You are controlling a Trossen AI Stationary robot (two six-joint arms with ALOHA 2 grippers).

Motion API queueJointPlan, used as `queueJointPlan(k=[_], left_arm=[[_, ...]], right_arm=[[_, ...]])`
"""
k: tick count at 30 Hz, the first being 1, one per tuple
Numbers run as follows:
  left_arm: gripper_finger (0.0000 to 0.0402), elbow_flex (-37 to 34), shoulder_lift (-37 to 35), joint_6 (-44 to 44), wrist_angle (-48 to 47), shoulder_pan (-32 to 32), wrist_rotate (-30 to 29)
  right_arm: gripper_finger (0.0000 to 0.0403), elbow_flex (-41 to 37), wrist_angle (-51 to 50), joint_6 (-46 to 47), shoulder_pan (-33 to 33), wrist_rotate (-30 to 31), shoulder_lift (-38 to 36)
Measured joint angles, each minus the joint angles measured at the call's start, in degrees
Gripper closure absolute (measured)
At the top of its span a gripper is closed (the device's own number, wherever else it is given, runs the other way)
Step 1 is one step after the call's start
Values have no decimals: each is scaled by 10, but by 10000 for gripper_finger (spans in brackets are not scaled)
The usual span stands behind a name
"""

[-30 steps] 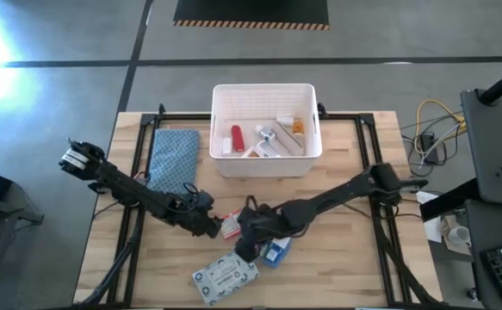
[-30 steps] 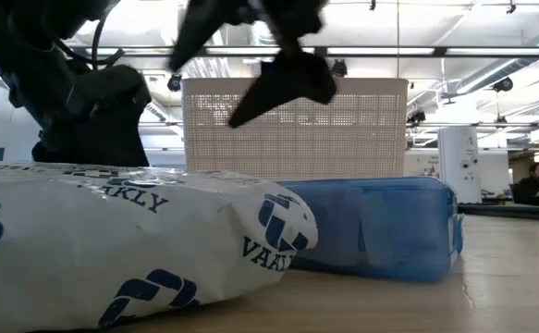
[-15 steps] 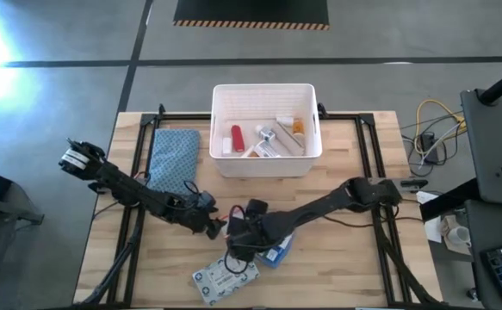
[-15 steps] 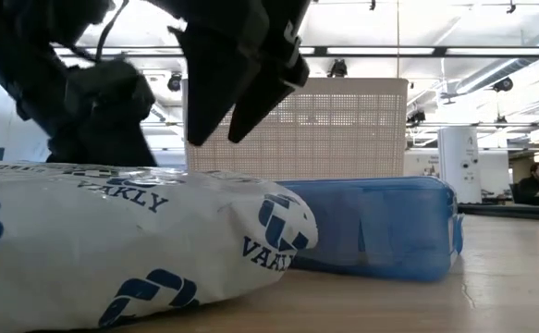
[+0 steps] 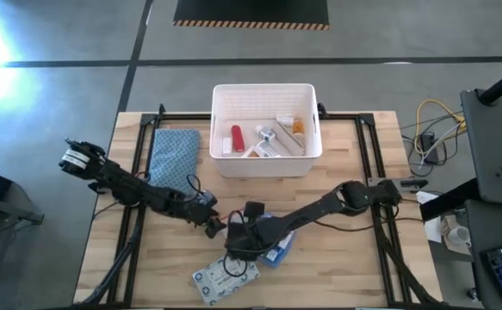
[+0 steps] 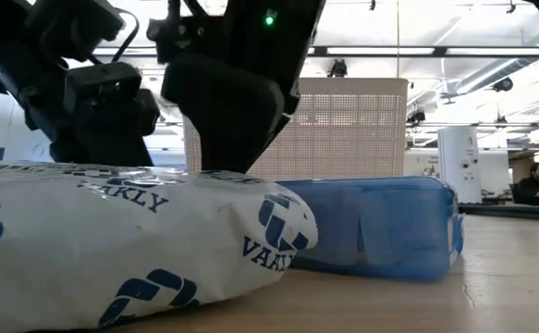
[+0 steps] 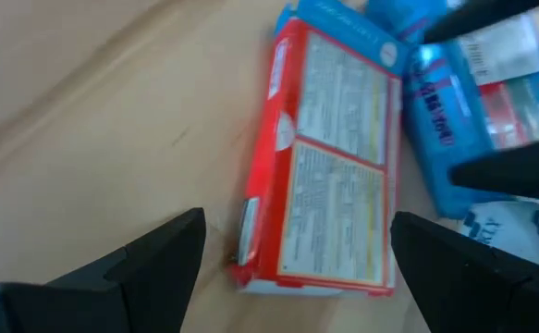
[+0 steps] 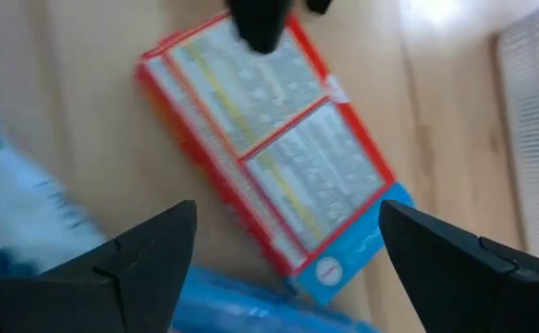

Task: Pick & place medical supplies in basket/bin
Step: Put the red medicine box into the white bin

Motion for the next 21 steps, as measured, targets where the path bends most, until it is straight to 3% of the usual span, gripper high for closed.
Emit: queueJointPlan(k=[6,13,21], left_arm=[[80,-1,1,28,11,22,24],[80,-14,1,31,17,56,96],[79,-22,2,30,86,70,154]], right_arm=[[76,-13,2,3,-14,28,0],[76,-49,9,19,-34,-11,-1],[76,-69,41,-5,-34,-10,-5]])
